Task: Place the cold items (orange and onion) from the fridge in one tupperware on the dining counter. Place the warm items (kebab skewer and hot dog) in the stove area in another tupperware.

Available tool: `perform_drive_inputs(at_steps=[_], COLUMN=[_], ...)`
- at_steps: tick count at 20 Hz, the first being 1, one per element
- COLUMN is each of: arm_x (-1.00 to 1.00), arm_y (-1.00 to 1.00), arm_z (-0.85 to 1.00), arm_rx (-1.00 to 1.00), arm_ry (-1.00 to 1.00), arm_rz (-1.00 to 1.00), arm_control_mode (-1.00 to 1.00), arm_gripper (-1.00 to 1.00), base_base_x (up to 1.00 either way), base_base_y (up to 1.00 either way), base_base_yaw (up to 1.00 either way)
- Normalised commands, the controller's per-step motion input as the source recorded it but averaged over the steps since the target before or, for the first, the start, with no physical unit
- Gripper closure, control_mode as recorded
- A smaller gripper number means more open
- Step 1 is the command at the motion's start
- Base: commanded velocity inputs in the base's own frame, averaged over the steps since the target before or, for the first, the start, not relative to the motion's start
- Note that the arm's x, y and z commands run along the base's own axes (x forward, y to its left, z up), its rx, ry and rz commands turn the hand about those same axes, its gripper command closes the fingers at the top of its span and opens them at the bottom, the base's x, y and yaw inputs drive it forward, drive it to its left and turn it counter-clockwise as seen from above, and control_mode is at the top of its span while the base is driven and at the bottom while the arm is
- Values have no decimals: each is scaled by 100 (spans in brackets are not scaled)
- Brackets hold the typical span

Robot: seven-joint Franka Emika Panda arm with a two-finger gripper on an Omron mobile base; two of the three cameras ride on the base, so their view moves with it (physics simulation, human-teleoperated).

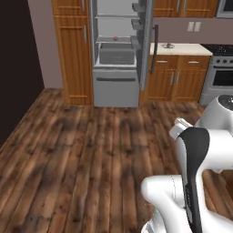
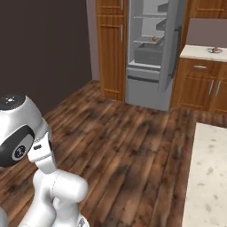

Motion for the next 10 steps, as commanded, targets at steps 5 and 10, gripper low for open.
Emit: perform_drive_inputs(at_steps=[5,10], arm_x=[0,0], arm_y=[0,0], arm_z=[0,0], arm_rx=[0,0], arm_ry=[0,0], arm_rz=[0,0], arm_control_mode=[100,100], arm_gripper=[-100,-100], base_base_x=[100,100], base_base_y=[43,81], base_base_yaw=[-8,-16])
